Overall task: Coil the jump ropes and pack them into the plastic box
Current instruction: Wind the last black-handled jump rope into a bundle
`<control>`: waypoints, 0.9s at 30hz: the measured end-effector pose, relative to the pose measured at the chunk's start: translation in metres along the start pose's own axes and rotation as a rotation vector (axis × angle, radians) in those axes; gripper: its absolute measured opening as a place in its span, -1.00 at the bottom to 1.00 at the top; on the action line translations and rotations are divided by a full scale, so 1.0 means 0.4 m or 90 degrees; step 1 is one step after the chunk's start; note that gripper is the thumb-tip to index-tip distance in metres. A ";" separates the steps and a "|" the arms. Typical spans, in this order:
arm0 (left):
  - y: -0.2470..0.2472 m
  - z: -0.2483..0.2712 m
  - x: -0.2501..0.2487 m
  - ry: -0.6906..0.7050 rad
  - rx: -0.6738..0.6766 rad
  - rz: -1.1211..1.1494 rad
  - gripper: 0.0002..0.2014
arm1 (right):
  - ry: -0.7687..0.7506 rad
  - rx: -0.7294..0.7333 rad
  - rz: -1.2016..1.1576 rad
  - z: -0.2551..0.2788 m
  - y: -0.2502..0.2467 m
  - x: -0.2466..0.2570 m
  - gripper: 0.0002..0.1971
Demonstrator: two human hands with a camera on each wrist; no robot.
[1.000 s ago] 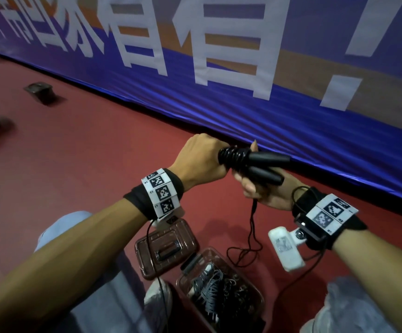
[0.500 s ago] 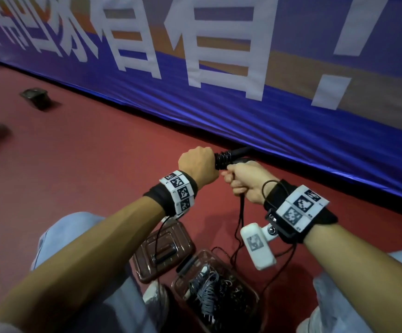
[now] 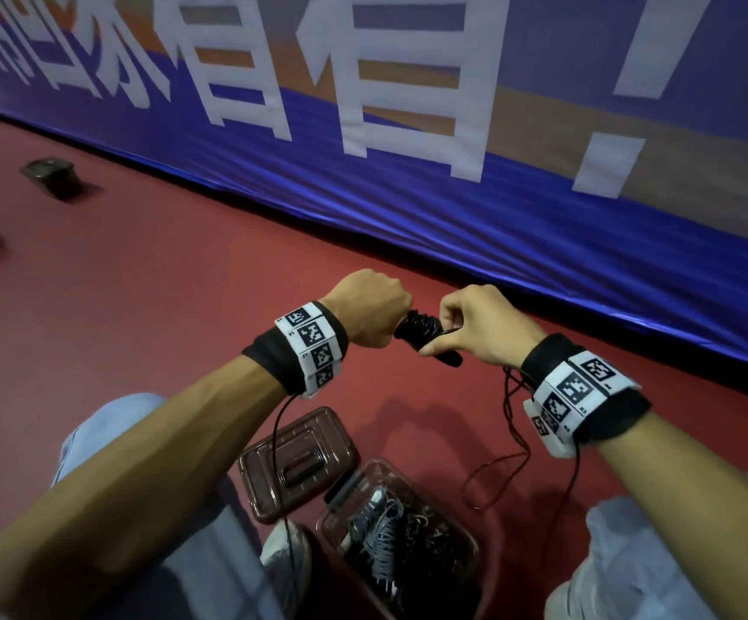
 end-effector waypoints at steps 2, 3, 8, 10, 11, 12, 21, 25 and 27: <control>-0.013 0.008 0.013 0.015 -0.016 -0.025 -0.91 | -0.004 -0.017 -0.014 0.001 0.000 0.003 -0.42; -0.017 0.012 0.018 0.016 -0.018 -0.030 -0.91 | -0.007 -0.016 -0.014 0.001 -0.003 0.008 -0.41; -0.027 0.027 0.008 0.042 -0.018 -0.034 -0.92 | -0.063 0.101 0.026 0.004 -0.007 0.024 -0.49; -0.035 0.028 0.006 0.056 -0.029 -0.050 -0.88 | -0.088 0.155 -0.035 0.006 0.001 0.025 -0.66; -0.040 0.030 0.008 0.057 -0.033 -0.056 -0.86 | -0.089 0.177 -0.087 0.008 0.004 0.027 -0.72; -0.044 0.032 0.012 0.059 -0.036 -0.061 -0.86 | -0.083 0.196 -0.141 0.010 0.005 0.029 -0.75; -0.074 0.063 0.013 0.184 -0.355 0.105 -0.73 | -0.051 0.496 -0.355 0.055 0.008 0.061 -0.36; -0.090 0.078 0.035 0.084 -0.485 0.262 -0.75 | -0.070 0.486 -0.492 0.049 -0.010 0.073 -0.06; -0.099 0.079 0.053 -0.027 -0.513 0.380 -0.73 | -0.034 0.452 -0.614 0.044 -0.016 0.077 -0.16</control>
Point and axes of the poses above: each hand's wrist, its own z-axis away from the middle knuckle, its own y-axis out of the palm, x = y × z, the point moved 5 cm from there along -z, towards the middle knuckle, and after that the axes turned 8 degrees about -x, right-handed, at the moved point
